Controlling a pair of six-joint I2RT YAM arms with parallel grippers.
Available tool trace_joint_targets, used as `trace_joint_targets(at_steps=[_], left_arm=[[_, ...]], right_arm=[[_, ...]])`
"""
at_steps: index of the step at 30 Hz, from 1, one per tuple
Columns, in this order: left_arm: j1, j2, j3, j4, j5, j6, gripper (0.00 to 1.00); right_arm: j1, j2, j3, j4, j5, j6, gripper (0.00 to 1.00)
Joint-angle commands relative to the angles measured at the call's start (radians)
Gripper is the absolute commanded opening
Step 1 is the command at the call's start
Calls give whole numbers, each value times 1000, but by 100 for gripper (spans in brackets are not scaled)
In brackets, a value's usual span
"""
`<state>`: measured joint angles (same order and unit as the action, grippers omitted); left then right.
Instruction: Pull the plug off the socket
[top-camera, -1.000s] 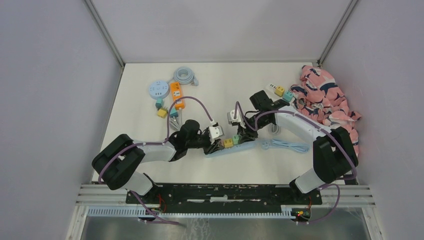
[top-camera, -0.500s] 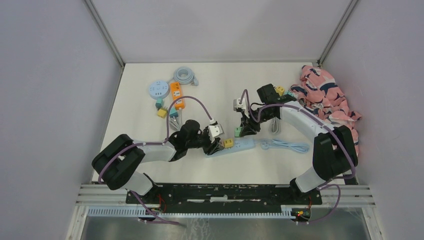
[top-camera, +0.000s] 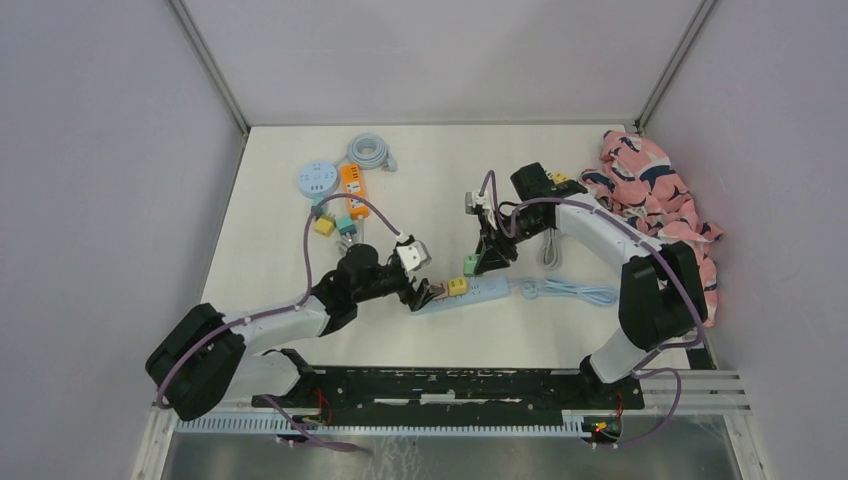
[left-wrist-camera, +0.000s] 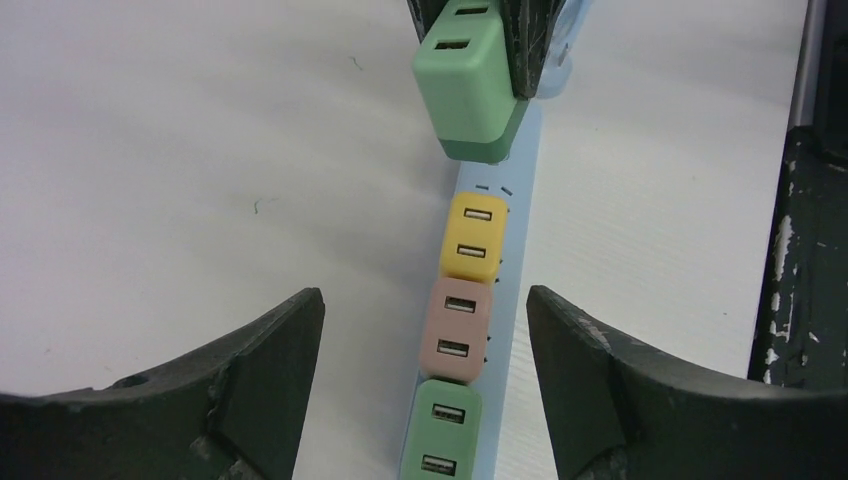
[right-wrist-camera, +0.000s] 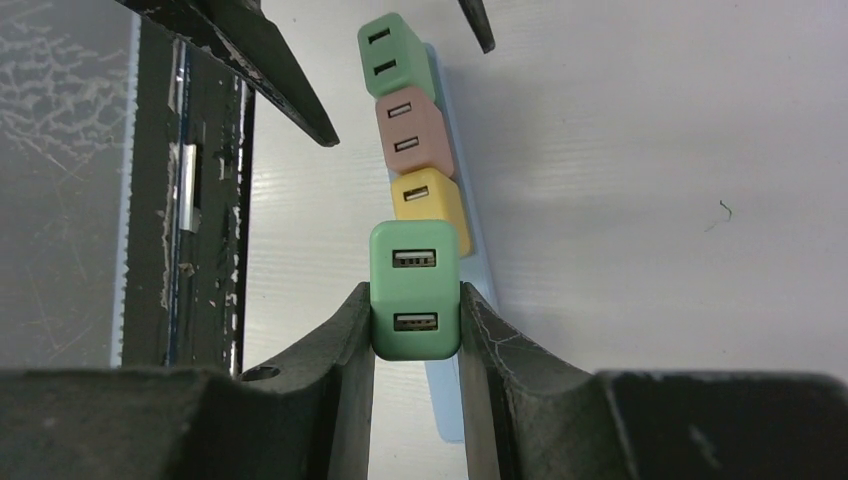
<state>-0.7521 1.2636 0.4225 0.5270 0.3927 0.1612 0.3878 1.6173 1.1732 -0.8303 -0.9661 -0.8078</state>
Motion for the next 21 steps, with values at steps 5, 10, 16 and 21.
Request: trace_joint_targets(at_steps=[5,10,16,21], left_arm=[[3,-270,-56,30,-234,-326,89],[9,-345,-26,-32,-287,-517,97],[10,-294,72,-153,-325,-688,96],[-44,-194,225,-363,-440,-726,99]], right_arm=[[-21,44,105,62,-164,369,0],[-26,61,64,296,-139,818,0],[-37,105,17,452,-143,1135,0],[-47,171,43,416,-161,1178,0]])
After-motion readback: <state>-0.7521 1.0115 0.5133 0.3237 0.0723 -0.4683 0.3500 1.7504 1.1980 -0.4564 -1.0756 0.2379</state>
